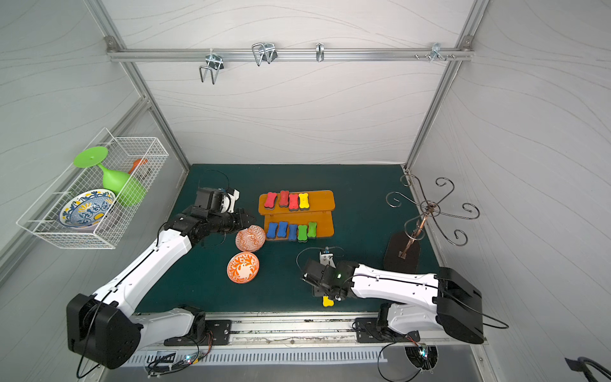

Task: Remove the whiteboard erasers from the shelf
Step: Place the whiteboard eraser at the center of the board, then pick up the whiteboard eraser from the shelf.

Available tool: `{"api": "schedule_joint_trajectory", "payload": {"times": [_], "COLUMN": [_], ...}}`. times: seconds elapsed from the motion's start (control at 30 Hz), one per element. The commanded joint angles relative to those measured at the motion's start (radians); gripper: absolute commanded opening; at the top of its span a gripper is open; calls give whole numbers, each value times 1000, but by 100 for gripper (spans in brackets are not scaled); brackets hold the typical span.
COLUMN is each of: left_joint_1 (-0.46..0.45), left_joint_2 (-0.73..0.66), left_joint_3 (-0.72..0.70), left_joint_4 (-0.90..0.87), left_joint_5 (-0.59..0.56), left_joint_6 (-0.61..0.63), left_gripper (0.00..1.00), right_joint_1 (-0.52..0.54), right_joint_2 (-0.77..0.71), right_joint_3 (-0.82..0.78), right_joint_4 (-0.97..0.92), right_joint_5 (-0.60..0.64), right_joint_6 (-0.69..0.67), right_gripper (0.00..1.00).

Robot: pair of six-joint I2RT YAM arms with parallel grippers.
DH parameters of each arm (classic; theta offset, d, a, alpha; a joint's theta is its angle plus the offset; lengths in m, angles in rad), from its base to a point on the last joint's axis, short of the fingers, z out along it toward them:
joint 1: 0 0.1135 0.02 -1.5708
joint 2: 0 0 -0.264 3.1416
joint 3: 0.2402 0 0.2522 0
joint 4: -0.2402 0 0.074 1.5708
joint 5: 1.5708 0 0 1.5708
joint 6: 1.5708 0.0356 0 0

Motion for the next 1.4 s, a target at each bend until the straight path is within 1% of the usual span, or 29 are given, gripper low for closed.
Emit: {"api": "schedule_joint_trajectory", "payload": {"times": [0.0, 0.2, 0.33, 0.5, 0.6, 0.7, 0.83, 1.0, 1.13, 1.37], "left_joint_1": [-11, -12, -12, -10, -9, -7, 0, 1, 1, 1], "left_joint_2": [22, 76, 100, 92, 103, 98, 56, 79, 89, 96], "left_joint_3": [87, 139, 153, 154, 167, 156, 111, 115, 118, 97], "left_joint_4": [7, 16, 5, -34, -53, -92, -81, -77, -71, -68], "left_joint_5": [-42, -108, -119, -192, -203, -180, -189, -167, -157, -153], "left_joint_6": [-6, 13, 7, 47, 61, 59, 74, 80, 79, 69], "left_gripper": [43, 43, 43, 43, 43, 43, 45, 45, 45, 45], "right_joint_1": [-71, -181, -255, -348, -404, -428, -470, -509, -515, -535], "right_joint_2": [-22, -13, 4, 57, 96, 156, 246, 373, 462, 562], "right_joint_3": [71, 189, 265, 376, 461, 563, 670, 792, 865, 910], "right_joint_4": [-20, -4, -13, -35, -38, -42, -23, -11, -15, -7], "right_joint_5": [-8, -68, -98, -146, -194, -201, -236, -245, -236, -235], "right_joint_6": [-156, -310, -395, -498, -546, -597, -637, -675, -695, -705], "right_gripper": [66, 67, 67, 67, 67, 68, 68, 67, 67, 68]}}
